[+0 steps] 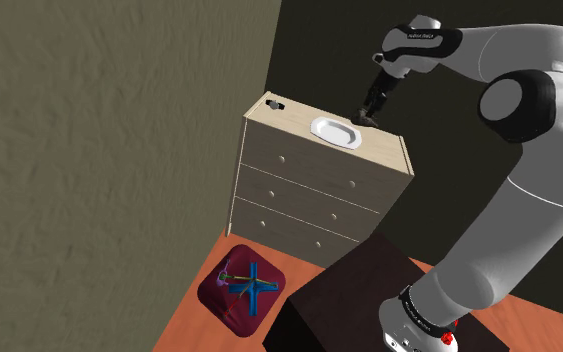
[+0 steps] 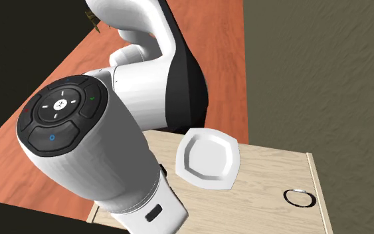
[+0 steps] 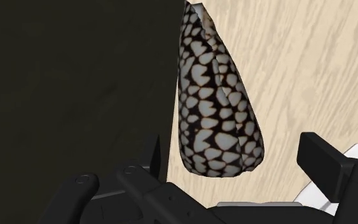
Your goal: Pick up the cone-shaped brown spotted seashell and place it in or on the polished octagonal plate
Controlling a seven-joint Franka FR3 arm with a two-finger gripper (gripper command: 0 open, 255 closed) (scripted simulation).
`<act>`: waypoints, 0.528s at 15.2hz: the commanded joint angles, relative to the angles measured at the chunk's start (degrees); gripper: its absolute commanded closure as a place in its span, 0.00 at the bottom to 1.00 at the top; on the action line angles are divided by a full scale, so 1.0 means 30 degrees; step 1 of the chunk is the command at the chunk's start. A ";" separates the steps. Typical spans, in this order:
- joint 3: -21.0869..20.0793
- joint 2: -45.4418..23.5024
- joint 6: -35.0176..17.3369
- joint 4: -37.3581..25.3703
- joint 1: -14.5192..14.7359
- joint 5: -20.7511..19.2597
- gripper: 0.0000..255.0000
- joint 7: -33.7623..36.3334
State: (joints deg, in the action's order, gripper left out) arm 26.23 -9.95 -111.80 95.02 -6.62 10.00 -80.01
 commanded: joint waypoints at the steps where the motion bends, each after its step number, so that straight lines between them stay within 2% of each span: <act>1: 0.0083 -0.0886 -0.0599 0.0337 -0.0147 -0.0060 0.00 -0.0076; 6: 0.0015 -0.0879 -0.0602 0.0337 -0.0208 -0.0078 0.00 -0.0065; 7: 0.0038 -0.1107 -0.0300 -0.0158 -0.0301 0.0032 1.00 -0.0154; 8: -0.0008 -0.1186 -0.0456 -0.0085 -0.0245 0.0051 1.00 -0.0077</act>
State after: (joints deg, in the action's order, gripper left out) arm 26.17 -11.86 -113.11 94.39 -7.23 10.25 -80.23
